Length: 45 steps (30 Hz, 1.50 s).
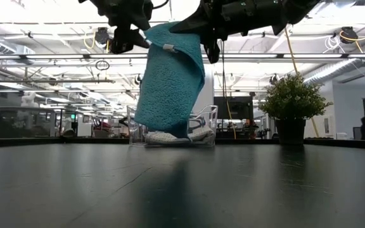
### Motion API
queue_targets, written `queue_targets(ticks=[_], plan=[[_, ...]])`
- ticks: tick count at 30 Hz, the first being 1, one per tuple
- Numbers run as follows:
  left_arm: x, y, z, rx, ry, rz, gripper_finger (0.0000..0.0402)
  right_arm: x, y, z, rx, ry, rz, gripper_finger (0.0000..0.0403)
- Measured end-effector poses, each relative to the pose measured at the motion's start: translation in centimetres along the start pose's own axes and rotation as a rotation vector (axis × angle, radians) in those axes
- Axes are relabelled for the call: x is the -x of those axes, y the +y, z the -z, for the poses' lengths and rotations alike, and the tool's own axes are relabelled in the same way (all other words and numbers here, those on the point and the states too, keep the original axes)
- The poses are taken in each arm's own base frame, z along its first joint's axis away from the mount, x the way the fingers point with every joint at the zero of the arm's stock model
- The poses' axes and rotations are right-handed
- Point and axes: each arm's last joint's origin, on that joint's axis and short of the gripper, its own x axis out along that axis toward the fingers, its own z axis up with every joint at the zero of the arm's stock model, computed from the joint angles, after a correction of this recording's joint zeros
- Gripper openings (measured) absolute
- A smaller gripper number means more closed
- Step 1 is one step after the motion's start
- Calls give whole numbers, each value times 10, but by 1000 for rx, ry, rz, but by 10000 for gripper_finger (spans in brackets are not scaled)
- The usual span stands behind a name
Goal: Fold microfiber towels
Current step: Fold the blue microfiber towel
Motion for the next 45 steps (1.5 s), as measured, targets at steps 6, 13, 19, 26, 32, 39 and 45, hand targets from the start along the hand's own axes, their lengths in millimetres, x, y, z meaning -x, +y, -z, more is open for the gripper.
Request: queue_targets(ticks=[6,13,19,26,32,39,45], plan=[[-6,4,5,8,12,-4,159,0,0,0,0,0,0,0],[-7,1,-4,-42,-91,36,142,0,0,0,0,-2,4,0],[-9,-5,-5,-94,-98,86,69,0,-1,0,0,-10,26,0],[-11,-10,-2,-121,-94,64,5,0,-1,0,0,-10,26,0],[-12,-10,-2,-123,-109,7,2,0,-1,0,2,-8,24,0],[-12,-9,-3,-116,-129,-31,1,0,-2,4,-4,34,35,0],[-12,-9,-3,-118,-133,-30,1,1,-4,10,-10,93,57,3]])
